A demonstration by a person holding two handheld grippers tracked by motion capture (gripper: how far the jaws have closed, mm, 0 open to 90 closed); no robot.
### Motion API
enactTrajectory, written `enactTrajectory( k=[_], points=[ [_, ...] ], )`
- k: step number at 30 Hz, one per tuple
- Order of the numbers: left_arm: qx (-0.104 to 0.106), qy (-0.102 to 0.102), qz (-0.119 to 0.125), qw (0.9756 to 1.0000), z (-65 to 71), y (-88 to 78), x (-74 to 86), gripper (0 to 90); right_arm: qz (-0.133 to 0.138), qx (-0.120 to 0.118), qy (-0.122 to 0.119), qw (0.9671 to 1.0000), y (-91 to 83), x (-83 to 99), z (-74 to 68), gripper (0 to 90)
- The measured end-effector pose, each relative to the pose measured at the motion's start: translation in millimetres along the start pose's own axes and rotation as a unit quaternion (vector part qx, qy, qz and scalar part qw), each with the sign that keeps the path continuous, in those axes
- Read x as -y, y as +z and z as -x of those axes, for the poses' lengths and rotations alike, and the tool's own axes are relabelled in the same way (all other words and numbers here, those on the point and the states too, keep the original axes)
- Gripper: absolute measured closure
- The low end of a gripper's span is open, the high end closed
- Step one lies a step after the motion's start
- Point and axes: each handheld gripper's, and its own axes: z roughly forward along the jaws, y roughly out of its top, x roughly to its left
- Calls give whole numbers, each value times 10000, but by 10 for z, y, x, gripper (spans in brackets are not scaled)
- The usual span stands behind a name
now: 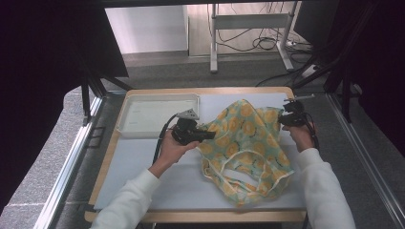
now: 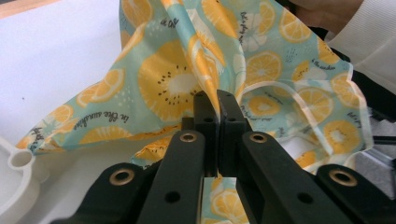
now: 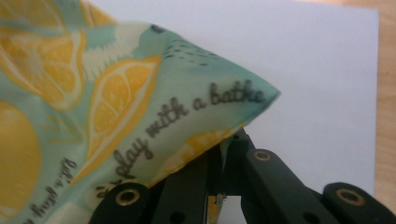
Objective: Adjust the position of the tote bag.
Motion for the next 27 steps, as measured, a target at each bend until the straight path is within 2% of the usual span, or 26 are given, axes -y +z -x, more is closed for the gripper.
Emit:
enactTrajectory(
  k=[5,7,10,14,19,20,21,22,23,24,25,26,27],
  points=[
    [-86,-15,-58,9999,-24,69,1,882,-143,-12,60,9999,50,78,44,891],
    [-94,-127,-116,9998,-60,124,16,881,-167,0,76,9998,65,123,54,891],
    [-78,-180,-125,9997,-75,157,34,881,-262,16,151,9995,88,179,72,891],
    [-109,-153,-133,9997,-64,162,34,878,-272,-40,215,9994,94,206,104,890],
    [-199,-159,-104,9996,-67,148,28,870,-211,-71,182,9996,42,170,102,875],
    [-216,-173,-89,9996,-70,142,29,862,-201,-108,150,9996,11,163,99,820],
    [-225,-181,-77,9996,-73,139,31,862,-201,-108,150,9996,11,163,99,820],
    [-250,-194,-52,9995,-81,132,39,838,-154,-43,125,9998,-28,166,86,648],
    [-250,-194,-52,9995,-81,132,39,818,-154,-43,125,9998,-28,166,86,648],
    [-328,-208,-20,9992,-85,119,51,780,-11,147,108,9998,-95,166,71,484],
    [-328,-208,-20,9992,-85,119,51,752,-11,147,108,9998,-95,166,71,484],
    [-441,-255,-30,9987,-90,99,66,722,112,287,55,9995,-185,171,64,406],
    [-441,-255,-30,9987,-90,99,66,696,112,287,55,9995,-185,171,64,406]
  ],
)
